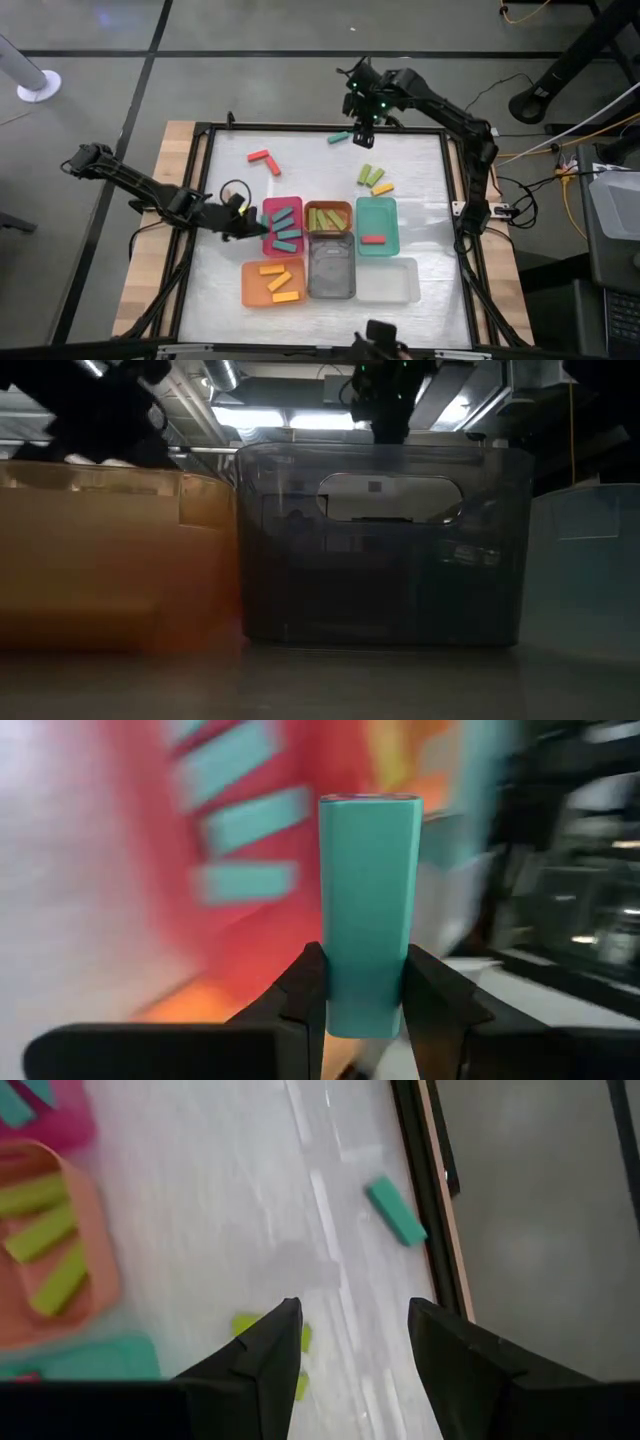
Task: Sort blocks
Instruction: Put the bottom blue block into the pink bin, then put the left green block into the top orange bin
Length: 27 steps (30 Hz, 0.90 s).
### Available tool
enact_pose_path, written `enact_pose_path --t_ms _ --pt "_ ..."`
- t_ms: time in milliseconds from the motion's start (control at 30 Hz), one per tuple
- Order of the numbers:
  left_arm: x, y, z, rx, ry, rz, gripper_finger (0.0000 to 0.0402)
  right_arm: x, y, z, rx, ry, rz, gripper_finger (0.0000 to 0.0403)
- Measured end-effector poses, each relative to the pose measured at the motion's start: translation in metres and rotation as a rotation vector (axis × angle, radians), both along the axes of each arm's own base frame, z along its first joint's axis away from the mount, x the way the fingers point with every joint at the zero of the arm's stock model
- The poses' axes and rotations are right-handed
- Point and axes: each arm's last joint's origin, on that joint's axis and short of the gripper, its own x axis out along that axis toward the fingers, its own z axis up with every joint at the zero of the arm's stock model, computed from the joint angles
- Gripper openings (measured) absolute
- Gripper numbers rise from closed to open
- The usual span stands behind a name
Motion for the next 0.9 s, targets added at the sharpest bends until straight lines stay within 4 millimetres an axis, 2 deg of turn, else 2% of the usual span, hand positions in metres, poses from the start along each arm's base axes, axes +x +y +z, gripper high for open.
enact_pose_path --t_ms 100,200,400,567,733,900 --pt "0.007 0.001 0.002 0.109 -0.055 0.031 0.0085 -0.007 -0.012 -0.011 0.017 0.034 -0.025 0.0183" --pt "0.012 0.004 -0.004 0.209 -0.023 0.026 0.0089 -0.012 -0.022 -0.026 0.044 0.074 -0.053 0.0183" --pt "0.030 0.010 -0.017 0.340 0.026 0.004 0.0172 -0.023 -0.033 -0.052 0.104 0.154 -0.093 0.0183" --pt "0.044 0.017 -0.018 0.439 -0.017 -0.011 0.0210 -0.026 -0.034 -0.063 0.124 0.182 -0.092 0.0183" --pt "0.049 0.035 -0.010 0.546 -0.054 0.020 0.0216 -0.022 -0.036 -0.071 0.119 0.141 -0.016 0.0183" --pt "0.052 0.063 -0.005 0.622 -0.052 0.114 0.0210 -0.018 -0.039 -0.084 0.090 0.118 0.031 0.0183"
